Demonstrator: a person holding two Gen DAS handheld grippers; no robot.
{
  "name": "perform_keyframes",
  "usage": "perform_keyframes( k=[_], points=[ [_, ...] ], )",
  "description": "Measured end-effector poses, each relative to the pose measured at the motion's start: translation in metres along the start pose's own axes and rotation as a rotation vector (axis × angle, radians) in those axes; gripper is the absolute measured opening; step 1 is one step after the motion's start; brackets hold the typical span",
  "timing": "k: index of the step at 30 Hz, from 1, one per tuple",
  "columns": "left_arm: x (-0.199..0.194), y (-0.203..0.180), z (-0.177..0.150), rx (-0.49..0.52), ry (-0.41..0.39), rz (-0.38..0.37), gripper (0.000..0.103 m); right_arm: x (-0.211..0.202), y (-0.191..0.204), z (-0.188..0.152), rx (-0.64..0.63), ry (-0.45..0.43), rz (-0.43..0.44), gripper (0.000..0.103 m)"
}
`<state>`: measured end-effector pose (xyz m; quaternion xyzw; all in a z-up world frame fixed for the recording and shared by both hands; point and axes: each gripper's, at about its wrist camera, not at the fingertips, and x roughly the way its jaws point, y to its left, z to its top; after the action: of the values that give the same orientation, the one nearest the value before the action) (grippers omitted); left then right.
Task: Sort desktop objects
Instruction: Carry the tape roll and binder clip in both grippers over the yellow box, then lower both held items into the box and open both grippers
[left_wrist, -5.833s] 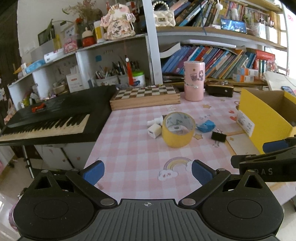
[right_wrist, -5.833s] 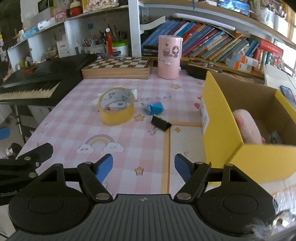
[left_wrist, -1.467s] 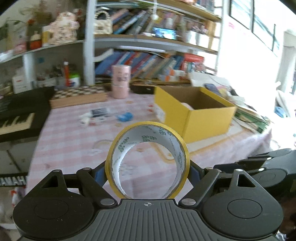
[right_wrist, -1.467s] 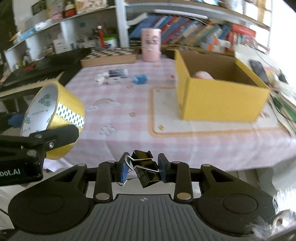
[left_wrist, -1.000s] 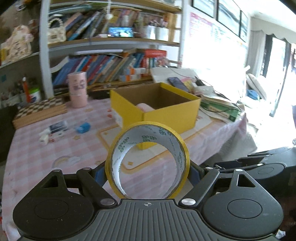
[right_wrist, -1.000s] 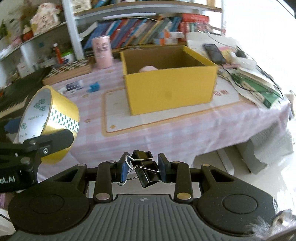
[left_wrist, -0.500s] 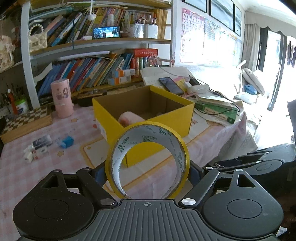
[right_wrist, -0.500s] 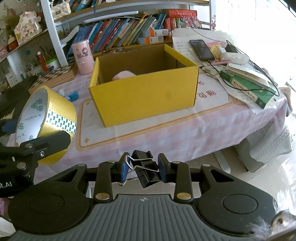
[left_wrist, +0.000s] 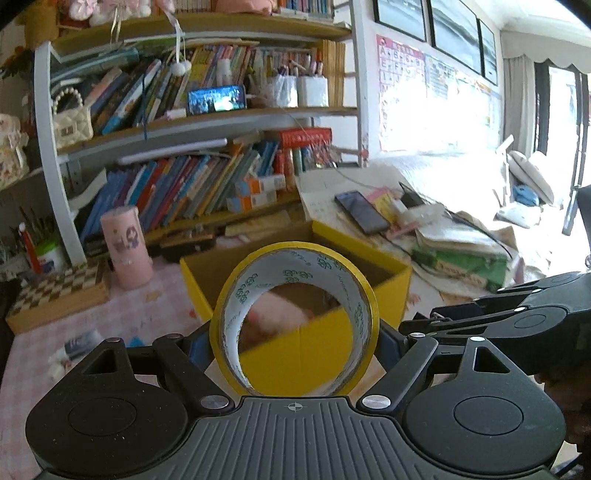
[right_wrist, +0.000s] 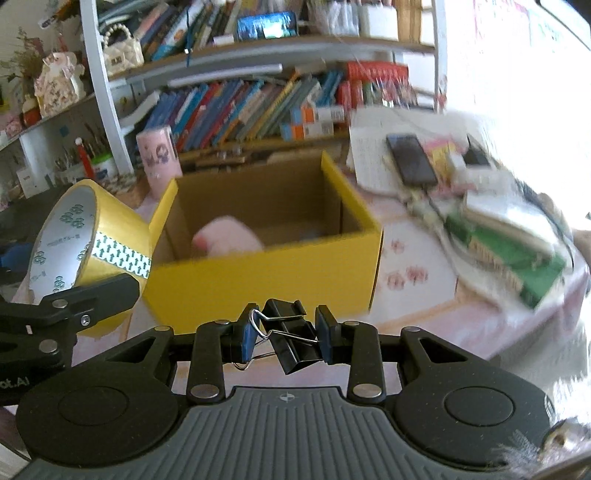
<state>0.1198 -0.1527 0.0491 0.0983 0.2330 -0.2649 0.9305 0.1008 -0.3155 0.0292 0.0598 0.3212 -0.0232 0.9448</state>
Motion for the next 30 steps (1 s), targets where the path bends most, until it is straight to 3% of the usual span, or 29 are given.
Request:
perform_keyframes(
  k=[6, 14, 18, 22, 30],
  points=[
    [0.026, -0.008, 0.026, -0.034, -0.060, 0.063, 0.085, 0.019, -0.030, 0.042, -0.034, -0.070, 0.036, 0.030],
    [0.086, -0.009, 0.048, -0.011, -0.026, 0.155, 0.085, 0.068, -0.050, 0.097, -0.140, -0.113, 0.094, 0.030],
    [0.121, -0.003, 0.048, -0.021, 0.031, 0.201, 0.085, 0.113, -0.050, 0.119, -0.209, -0.041, 0.151, 0.030],
    [0.154, 0.003, 0.051, 0.041, 0.114, 0.240, 0.085, 0.162, -0.040, 0.134, -0.332, 0.065, 0.182, 0.031],
    [0.201, 0.010, 0.046, 0.077, 0.344, 0.207, 0.085, 0.226, -0.009, 0.138, -0.542, 0.238, 0.225, 0.031]
  ],
)
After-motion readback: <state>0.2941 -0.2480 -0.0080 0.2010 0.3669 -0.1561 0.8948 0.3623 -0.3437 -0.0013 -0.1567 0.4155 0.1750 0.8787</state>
